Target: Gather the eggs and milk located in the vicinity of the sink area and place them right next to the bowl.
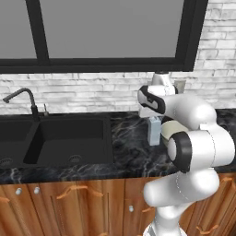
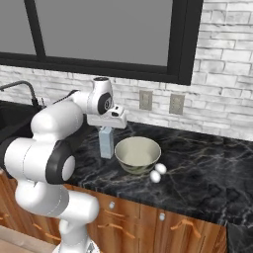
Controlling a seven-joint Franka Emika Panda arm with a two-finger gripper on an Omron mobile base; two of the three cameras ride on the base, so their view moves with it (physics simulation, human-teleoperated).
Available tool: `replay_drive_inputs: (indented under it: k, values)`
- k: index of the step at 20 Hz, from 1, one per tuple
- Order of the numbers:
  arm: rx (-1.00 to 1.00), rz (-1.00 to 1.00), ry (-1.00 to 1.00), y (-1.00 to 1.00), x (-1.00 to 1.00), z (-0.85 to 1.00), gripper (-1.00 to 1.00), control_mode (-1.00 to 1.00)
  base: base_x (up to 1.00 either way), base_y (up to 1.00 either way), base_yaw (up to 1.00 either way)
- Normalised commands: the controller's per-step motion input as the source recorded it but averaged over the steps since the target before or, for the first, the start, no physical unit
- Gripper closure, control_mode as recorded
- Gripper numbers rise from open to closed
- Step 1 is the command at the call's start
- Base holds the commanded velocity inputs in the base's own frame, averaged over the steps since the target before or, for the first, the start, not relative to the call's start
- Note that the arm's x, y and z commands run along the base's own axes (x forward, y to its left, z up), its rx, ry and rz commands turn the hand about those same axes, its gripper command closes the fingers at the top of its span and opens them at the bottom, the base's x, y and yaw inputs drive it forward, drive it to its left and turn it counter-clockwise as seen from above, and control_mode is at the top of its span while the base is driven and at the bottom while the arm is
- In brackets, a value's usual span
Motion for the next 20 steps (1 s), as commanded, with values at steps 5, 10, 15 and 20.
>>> replay_drive_inputs:
  k: [5, 10, 15, 20]
  values:
    - [0.0, -0.08, -0.06, 0.0, 0.0, -0.15, 1.0, -1.0, 0.0, 0.0, 0.0]
    - [0.0, -0.11, -0.08, -0.1, 0.0, -0.01, 1.0, -1.0, 0.0, 0.0, 0.0]
    - [0.0, -0.07, -0.02, -0.02, 0.0, -0.02, 1.0, -1.0, 0.0, 0.0, 0.0]
    - [0.0, -0.05, 0.0, -0.09, 0.0, -0.11, 1.0, -1.0, 0.0, 0.0, 0.0]
